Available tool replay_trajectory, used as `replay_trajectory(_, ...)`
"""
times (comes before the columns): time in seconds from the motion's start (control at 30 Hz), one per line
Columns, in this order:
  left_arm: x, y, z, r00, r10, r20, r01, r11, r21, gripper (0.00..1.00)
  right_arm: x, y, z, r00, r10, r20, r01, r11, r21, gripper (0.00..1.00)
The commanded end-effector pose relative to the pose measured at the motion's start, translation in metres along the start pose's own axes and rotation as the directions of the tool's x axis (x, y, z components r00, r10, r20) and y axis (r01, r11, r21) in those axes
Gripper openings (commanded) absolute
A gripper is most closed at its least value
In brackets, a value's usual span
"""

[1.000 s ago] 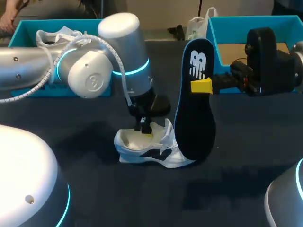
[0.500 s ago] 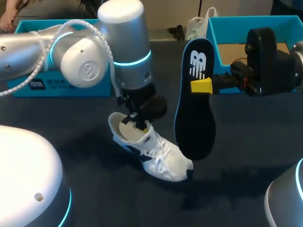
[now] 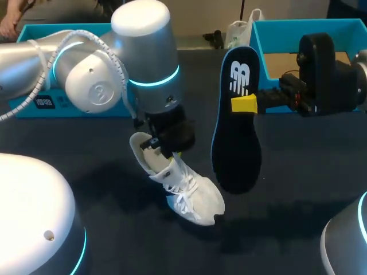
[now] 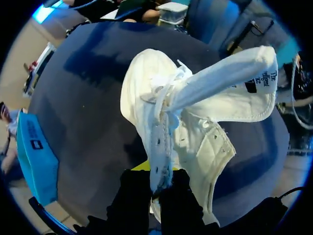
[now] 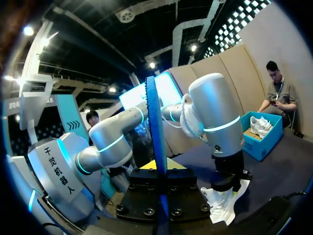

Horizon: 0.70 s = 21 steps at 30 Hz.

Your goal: Take the shoe out of the shoebox, open the shoe tongue, remove and reinsert the insole, then place the shoe into the shoebox

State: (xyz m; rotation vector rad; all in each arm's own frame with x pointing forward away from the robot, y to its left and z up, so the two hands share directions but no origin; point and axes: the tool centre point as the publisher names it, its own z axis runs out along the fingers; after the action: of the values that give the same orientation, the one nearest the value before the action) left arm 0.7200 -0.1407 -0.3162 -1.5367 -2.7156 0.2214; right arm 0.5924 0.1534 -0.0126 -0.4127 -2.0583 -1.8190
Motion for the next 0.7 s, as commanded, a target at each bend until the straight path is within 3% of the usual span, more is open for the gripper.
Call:
replay_trajectory(0.03, 0.002, 0.006, -0.012, 0.989, 0.149, -0.013, -0.149, 0.989, 0.000, 0.00, -0.002, 0.001, 0.003, 1.000, 0.001, 0.000, -0.001, 1.000, 0.001, 0.00)
replay_trajectory(0.23, 0.007, -0.004, -0.003, 0.953, 0.302, -0.029, -0.303, 0.951, -0.052, 0.00, -0.002, 0.001, 0.003, 1.000, 0.001, 0.000, -0.001, 1.000, 0.001, 0.00)
replay_trajectory(0.7, 0.011, -0.019, 0.025, 0.901, 0.427, -0.077, -0.432, 0.901, -0.053, 0.00, -0.002, 0.001, 0.003, 1.000, 0.001, 0.000, -0.001, 1.000, 0.001, 0.00)
